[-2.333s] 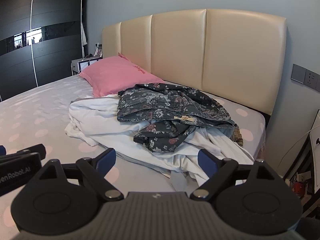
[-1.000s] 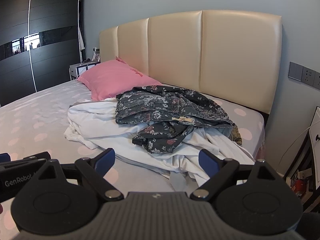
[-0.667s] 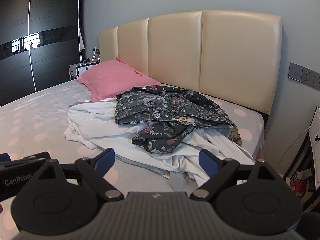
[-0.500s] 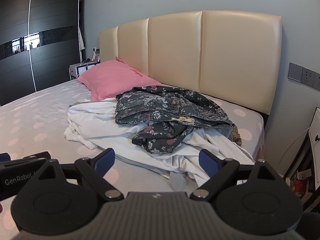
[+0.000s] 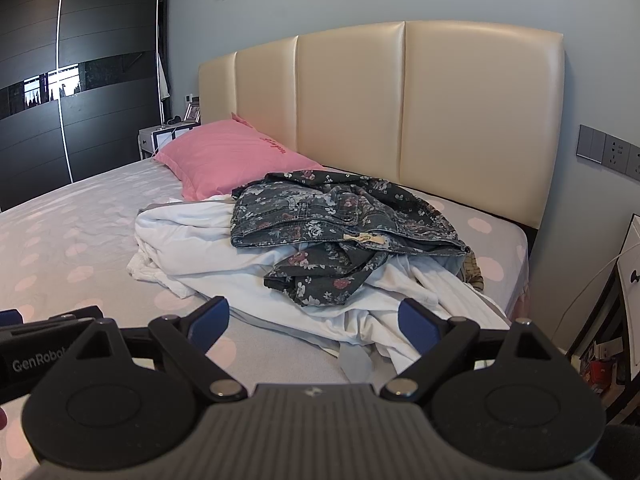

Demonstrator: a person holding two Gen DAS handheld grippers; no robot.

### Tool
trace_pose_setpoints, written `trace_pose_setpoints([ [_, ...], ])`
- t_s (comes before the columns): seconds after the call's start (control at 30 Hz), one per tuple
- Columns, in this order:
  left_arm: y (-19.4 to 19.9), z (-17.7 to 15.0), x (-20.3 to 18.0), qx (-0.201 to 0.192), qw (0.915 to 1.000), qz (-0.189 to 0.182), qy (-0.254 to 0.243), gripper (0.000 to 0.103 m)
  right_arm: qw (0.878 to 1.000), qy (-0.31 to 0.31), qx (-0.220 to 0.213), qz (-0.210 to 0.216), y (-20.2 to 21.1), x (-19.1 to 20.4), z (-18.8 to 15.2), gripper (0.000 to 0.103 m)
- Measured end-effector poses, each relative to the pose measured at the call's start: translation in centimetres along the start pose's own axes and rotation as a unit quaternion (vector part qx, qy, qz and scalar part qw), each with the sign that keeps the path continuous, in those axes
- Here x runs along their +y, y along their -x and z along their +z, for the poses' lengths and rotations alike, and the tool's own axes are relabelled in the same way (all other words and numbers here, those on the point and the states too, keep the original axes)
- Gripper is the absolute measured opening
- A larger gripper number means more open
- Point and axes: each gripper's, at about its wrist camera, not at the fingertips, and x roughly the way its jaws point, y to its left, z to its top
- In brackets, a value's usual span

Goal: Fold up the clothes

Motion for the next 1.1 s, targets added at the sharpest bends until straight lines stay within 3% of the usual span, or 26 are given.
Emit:
trace_pose_setpoints([
  [0.8, -0.7, -0.1, -0.1, 0.009, 1.0, -0.002, 0.004, 0.08, 1.0, -0.002, 0.009, 0.008, -0.4, 0.1, 0.1, 0.093],
  [1.1, -2.3, 1.0, 0.5, 0.015, 0.9998, -0.003, 0.008, 0.08, 0.999, 0.011, 0.023, 0.048, -1.7, 0.4, 2.2, 0.093],
])
